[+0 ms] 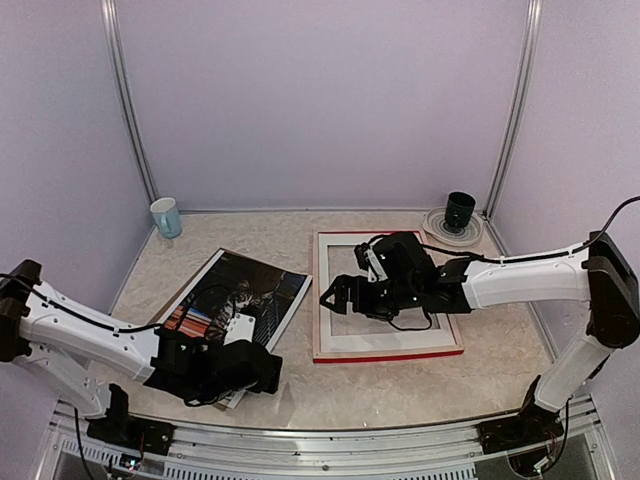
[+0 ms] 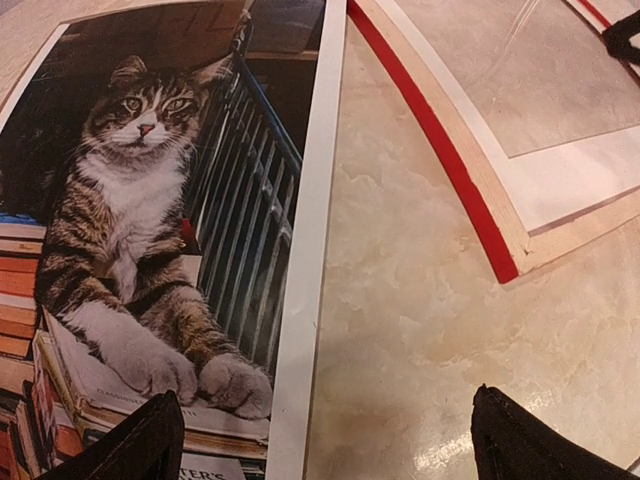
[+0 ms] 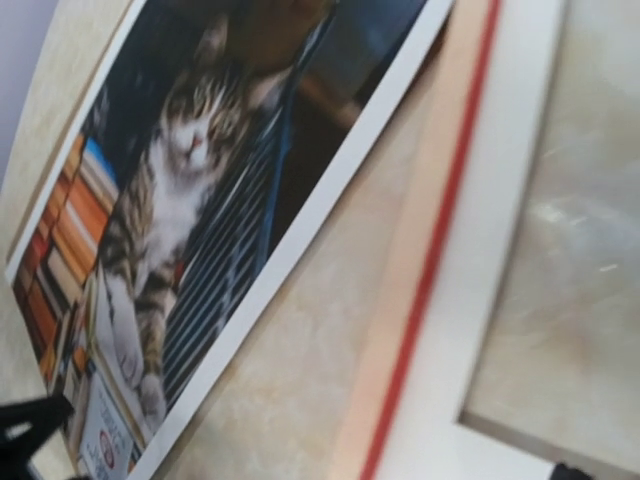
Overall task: Put the photo into the frame
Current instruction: Pick up the photo from the backboard.
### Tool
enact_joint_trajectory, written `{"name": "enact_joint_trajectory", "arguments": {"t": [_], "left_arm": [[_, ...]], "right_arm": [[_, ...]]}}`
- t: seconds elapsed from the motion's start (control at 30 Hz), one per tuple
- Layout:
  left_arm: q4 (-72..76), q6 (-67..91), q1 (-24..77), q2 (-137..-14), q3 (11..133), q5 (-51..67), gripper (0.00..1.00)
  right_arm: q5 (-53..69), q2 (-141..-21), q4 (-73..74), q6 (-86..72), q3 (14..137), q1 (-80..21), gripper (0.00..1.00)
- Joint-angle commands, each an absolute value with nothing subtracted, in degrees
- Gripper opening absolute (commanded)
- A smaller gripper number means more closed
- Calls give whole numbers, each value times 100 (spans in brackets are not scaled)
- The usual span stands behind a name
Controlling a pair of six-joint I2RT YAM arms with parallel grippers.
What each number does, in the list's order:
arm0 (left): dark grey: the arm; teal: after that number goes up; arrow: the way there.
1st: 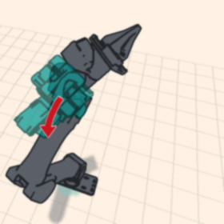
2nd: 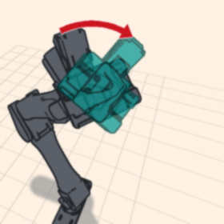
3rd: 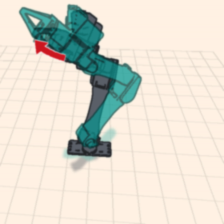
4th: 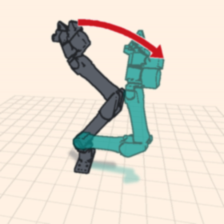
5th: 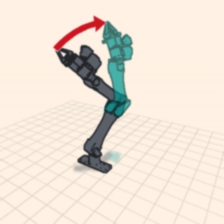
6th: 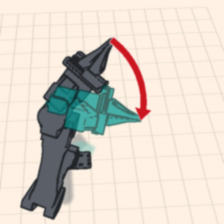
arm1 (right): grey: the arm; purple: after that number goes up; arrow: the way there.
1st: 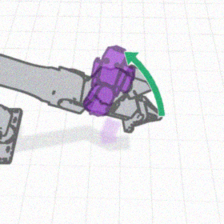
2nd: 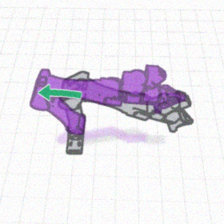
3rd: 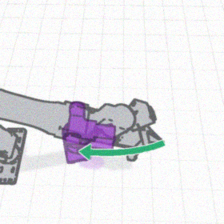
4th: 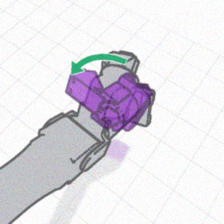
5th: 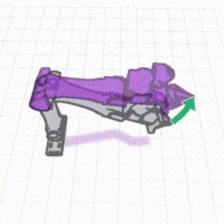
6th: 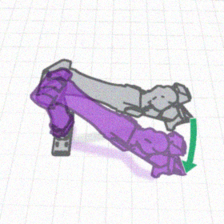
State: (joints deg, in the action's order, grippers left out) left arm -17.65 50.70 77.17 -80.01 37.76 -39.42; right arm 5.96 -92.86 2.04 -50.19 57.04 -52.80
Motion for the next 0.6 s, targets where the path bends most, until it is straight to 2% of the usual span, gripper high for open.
{"name": "enact_joint_trajectory", "arguments": {"t": [0.0, 0.23, 0.57], "left_arm": [[-2322, 4799, 7752, -8537, 4241, -3730, 99], [-3456, 5011, 7767, -9821, 5003, -3850, 98], [-4353, 5439, 7804, -10300, 5376, -3912, 93]], "right_arm": [[421, -8805, 271, -4901, 5409, -5053, 99], [396, -8443, 134, -4821, 5103, -4863, 99], [733, -8621, 18, -4641, 5048, -4727, 99]]}}
